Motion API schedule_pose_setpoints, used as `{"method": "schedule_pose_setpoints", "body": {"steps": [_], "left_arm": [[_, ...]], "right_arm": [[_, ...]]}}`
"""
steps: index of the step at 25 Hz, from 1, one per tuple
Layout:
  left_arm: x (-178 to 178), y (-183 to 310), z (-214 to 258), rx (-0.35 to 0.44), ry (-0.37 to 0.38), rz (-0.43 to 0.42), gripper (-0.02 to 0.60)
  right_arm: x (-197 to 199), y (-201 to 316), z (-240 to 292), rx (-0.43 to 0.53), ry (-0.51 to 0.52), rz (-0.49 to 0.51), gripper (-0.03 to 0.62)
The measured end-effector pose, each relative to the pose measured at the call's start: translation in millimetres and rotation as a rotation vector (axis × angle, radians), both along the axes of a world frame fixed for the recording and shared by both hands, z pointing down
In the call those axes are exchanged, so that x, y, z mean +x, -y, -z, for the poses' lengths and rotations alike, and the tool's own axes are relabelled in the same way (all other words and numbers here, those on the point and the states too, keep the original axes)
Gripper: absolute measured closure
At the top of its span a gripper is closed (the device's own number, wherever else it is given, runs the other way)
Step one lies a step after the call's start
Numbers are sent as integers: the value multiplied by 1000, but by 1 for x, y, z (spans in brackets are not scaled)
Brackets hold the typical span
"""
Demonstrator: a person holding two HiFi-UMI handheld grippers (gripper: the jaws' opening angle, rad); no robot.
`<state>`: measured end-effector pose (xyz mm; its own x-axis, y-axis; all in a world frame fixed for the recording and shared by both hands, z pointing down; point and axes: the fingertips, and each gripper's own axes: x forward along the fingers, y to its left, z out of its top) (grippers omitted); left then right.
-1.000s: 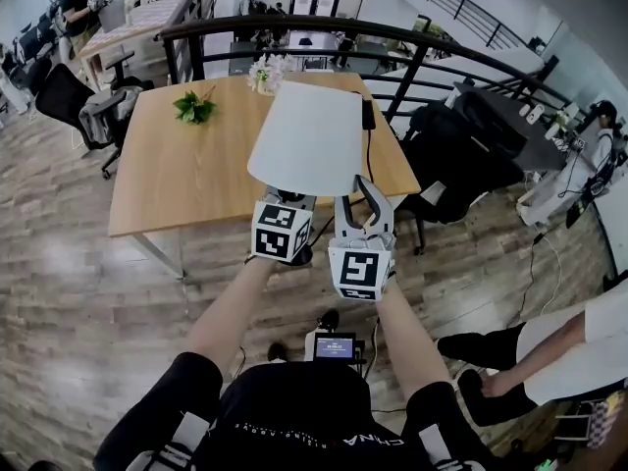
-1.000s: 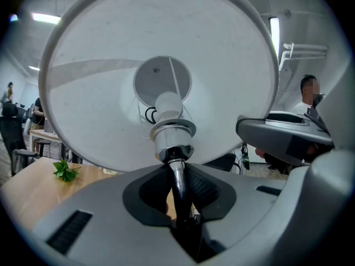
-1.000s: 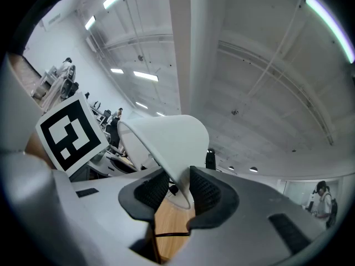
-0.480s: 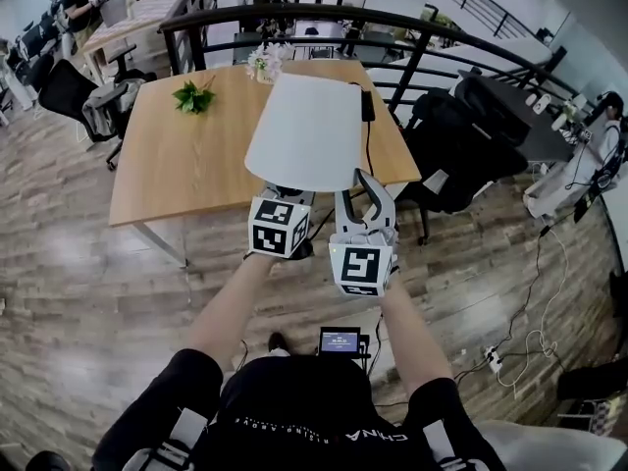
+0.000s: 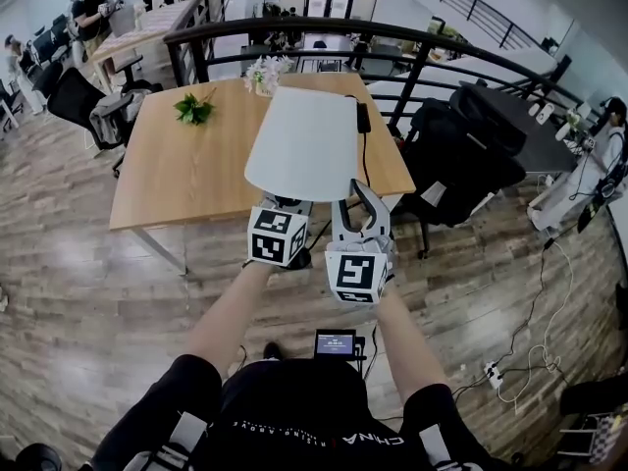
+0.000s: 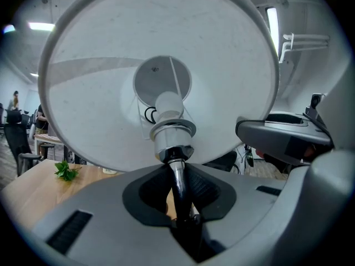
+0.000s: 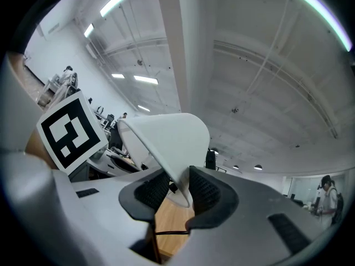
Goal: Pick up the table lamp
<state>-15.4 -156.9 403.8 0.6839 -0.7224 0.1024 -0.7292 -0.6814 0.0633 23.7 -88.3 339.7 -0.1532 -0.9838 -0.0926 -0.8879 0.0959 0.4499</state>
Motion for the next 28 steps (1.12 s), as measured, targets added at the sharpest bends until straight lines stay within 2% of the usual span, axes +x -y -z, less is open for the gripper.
{"method": "schedule_pose_setpoints", "body": {"steps": [28], "left_arm": [[33,-4,6,13,-11,11,503]], "right_arm": [[33,-4,9,12,-27,12,470]]}}
